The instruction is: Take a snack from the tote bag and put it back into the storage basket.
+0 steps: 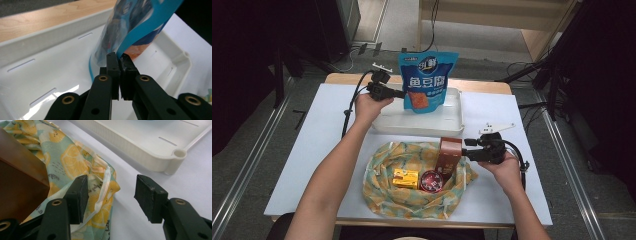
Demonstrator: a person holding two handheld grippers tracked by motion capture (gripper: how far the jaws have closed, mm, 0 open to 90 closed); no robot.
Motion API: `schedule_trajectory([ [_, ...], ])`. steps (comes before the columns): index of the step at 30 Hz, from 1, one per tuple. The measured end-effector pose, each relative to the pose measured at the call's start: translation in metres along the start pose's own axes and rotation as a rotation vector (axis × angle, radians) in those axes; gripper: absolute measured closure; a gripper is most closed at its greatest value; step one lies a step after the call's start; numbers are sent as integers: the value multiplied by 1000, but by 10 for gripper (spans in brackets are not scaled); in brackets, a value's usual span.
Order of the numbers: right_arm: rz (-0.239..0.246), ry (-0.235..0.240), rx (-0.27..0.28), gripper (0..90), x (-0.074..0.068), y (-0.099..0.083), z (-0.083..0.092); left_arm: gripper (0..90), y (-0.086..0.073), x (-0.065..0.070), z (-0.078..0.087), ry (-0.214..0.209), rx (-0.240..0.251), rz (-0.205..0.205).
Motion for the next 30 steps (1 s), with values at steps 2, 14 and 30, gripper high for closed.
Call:
schedule_trajectory([
  [2,0,-1,0,452,0,0,0,867,1,1,2,-6,3,2],
  [14,-1,-6,10,451,-1,0,4,771,-6,8,15,-20,-39,-33],
  [30,18,-32,12,452,-2,4,14,643,-31,22,35,-53,-84,-77],
])
Point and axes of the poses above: each handheld gripper's, and its own axes: z roughly backward along the jaws, y roughly out of its top, x roughly to its right, the point moved 2 cm from there along -z, roughly forward along the jaws, and after that the axes turned 11 degrees about z, right-handed, at the moved point
